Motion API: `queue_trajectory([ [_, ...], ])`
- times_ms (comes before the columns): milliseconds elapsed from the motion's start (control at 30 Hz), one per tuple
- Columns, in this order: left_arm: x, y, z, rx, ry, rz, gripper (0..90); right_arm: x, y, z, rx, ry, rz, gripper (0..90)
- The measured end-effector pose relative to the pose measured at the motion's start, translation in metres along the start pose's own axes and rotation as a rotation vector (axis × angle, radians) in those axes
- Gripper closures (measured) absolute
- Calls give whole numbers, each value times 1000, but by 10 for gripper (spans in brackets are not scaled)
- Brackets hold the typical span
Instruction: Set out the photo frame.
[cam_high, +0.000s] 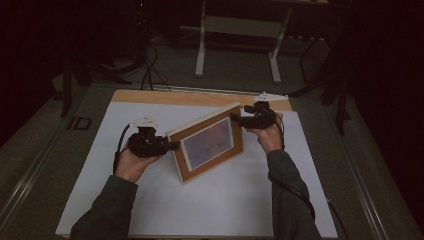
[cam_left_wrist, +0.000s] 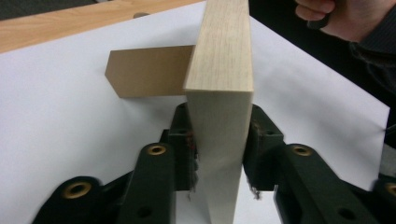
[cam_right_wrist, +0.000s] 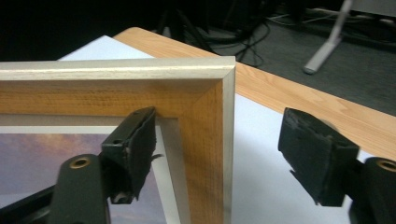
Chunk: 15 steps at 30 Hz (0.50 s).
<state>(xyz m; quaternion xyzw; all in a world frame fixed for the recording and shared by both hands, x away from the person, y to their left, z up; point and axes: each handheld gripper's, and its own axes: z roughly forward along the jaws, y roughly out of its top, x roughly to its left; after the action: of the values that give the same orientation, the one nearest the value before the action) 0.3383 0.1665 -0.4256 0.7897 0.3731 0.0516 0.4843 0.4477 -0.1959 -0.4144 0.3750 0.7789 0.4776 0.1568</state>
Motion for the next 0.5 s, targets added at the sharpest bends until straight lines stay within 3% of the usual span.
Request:
queue_trajectory([
  [233,8,4,-5,27,26,12,702,-2,-2,7,-18,102,-48,250],
  [367,11,7,-4,30,47,28,700,2,0,12,11,138,-67,253],
  [500,13,9,-2,35,71,35,693,4,-3,18,53,158,-84,329],
])
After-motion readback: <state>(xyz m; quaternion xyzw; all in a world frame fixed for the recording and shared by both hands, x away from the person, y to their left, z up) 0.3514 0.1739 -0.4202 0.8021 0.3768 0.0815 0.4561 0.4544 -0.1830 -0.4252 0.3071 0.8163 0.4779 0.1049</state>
